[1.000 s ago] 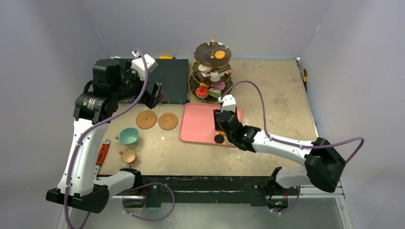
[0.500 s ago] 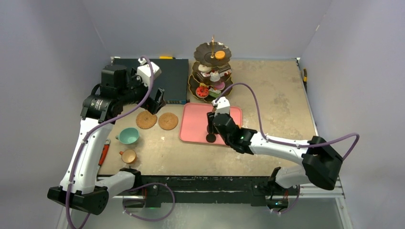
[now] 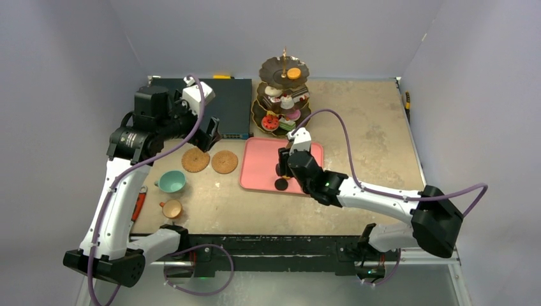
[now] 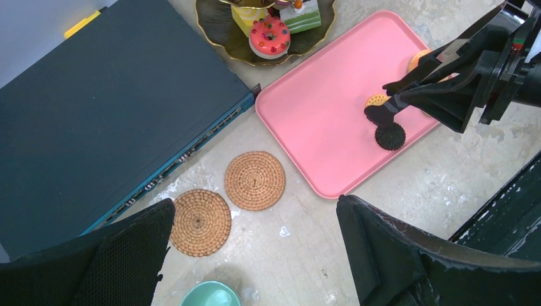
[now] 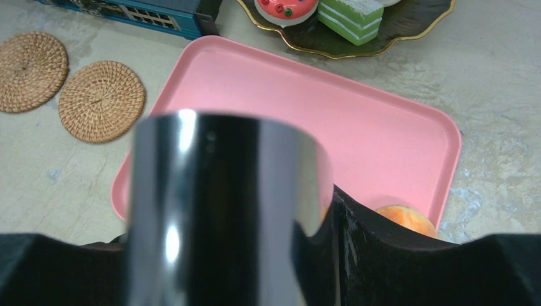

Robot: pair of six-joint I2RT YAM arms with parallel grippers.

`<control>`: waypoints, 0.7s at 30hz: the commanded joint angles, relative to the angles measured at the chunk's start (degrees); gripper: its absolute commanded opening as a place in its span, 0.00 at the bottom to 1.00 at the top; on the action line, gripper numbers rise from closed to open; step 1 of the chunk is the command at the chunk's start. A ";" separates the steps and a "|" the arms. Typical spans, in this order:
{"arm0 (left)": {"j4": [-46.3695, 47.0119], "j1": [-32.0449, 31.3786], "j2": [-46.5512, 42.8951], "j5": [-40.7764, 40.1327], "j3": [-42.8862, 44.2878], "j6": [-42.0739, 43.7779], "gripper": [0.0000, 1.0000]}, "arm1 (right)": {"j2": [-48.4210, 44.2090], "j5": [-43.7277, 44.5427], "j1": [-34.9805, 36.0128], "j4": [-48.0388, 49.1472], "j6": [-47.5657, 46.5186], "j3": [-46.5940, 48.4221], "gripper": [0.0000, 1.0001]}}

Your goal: Serve the afternoon tea

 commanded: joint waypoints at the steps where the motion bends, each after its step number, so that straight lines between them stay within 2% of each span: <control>1: 1.24 0.22 -0.63 1.04 2.70 0.92 0.99 | 0.41 2.65 0.17 1.17 1.61 -0.73 0.58; 15: 0.79 0.23 -0.73 0.29 4.16 0.87 0.99 | 3.79 2.73 0.17 5.41 1.26 -1.98 0.56; 21: 0.61 0.24 -0.95 -0.40 4.22 1.34 0.99 | 3.86 2.96 0.08 8.88 0.70 -2.92 0.45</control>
